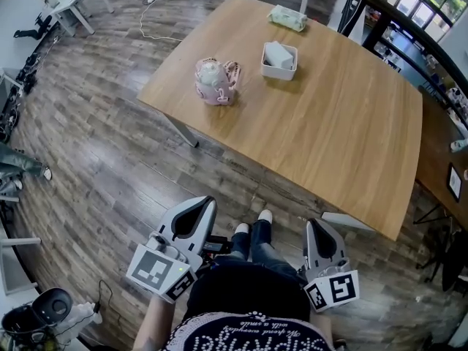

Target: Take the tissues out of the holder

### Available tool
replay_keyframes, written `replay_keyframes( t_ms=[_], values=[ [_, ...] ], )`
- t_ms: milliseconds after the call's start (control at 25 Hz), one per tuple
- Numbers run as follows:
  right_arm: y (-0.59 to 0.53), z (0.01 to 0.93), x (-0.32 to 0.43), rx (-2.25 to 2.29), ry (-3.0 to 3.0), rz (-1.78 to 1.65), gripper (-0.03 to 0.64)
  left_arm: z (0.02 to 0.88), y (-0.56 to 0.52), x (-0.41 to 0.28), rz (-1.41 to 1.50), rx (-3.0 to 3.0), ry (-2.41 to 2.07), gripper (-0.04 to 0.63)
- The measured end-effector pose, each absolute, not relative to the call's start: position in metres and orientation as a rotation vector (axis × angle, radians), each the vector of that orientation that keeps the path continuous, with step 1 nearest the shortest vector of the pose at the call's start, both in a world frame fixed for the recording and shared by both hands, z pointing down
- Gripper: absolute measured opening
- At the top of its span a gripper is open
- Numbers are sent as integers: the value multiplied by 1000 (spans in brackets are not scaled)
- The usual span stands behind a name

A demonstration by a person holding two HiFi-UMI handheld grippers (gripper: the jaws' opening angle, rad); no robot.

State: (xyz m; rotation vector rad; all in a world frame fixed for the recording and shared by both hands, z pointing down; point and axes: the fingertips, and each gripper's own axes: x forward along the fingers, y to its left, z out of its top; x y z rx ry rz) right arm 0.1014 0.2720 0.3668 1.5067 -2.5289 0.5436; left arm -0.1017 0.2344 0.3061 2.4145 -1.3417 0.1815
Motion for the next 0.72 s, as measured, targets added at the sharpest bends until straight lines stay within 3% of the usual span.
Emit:
replay_keyframes(
  t_ms=[720],
  values=[
    [207, 371, 164, 1483, -2581, 499, 12, 299, 183, -41, 145, 2435, -1412, 5]
  ],
)
